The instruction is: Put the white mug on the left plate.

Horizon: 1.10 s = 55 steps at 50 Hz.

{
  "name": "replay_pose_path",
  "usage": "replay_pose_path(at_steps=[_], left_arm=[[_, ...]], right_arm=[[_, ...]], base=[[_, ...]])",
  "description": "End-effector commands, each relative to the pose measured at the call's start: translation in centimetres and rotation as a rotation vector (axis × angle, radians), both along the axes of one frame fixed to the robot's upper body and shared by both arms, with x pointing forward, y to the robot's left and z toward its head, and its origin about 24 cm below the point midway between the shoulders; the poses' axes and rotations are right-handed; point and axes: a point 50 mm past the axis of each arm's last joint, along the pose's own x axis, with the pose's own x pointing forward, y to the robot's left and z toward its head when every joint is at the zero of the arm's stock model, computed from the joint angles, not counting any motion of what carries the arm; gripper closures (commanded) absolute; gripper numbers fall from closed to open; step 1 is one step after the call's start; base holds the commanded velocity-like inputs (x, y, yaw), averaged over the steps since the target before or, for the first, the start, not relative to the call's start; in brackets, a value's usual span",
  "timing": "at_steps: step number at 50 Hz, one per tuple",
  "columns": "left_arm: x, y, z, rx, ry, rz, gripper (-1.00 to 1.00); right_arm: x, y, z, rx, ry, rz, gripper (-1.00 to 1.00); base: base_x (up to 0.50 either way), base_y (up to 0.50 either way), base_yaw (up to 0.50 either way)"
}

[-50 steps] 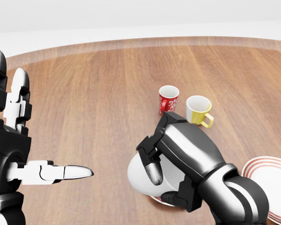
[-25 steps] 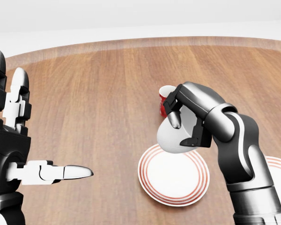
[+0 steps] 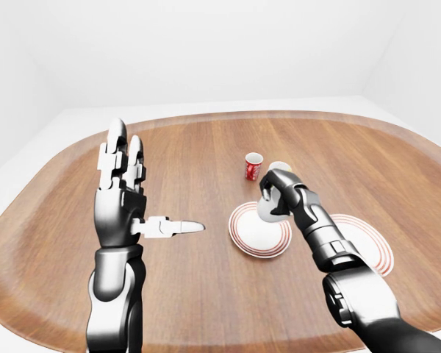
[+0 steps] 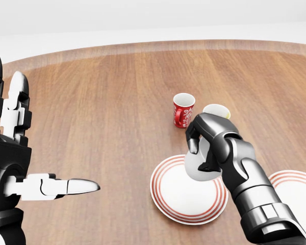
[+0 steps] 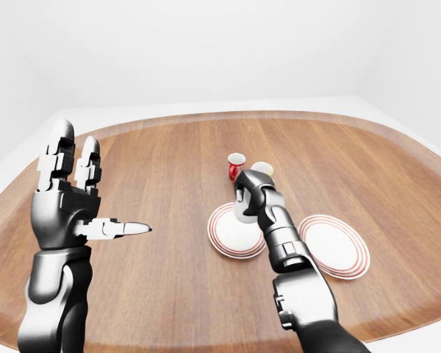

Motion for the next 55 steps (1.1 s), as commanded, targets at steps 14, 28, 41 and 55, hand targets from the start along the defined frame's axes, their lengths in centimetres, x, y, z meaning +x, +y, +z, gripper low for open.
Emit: replay_pose_path(at_steps=[14,28,41,55], left_arm=[[0.0,-0.1,-0.1,-0.001,0.004,-0.003,-1.00],[0.0,-0.1,-0.4,-0.001,0.017,-0.005,-1.00],[0.0,-0.2,-0.4,-0.001,0.020,-0.006,-1.00],[0.0,-0.2,-0.5,-0.001,0.022,-0.007,-1.00]], right_arm=[[0.2,5.6,-1.6,-0.172,0.046,0.213,1.00],[-0.3,5.4,-3.3,-0.312,0.107,0.275,1.00],[-0.3,5.9,-3.1,-0.385,0.117,0.324,1.00],[-0.4,5.9,-3.5,-0.364,0.112,0.306,1.00]], base=[[0.00,0.00,0.00],[0.00,0.00,0.00],[0.00,0.00,0.00],[0.00,0.00,0.00]])
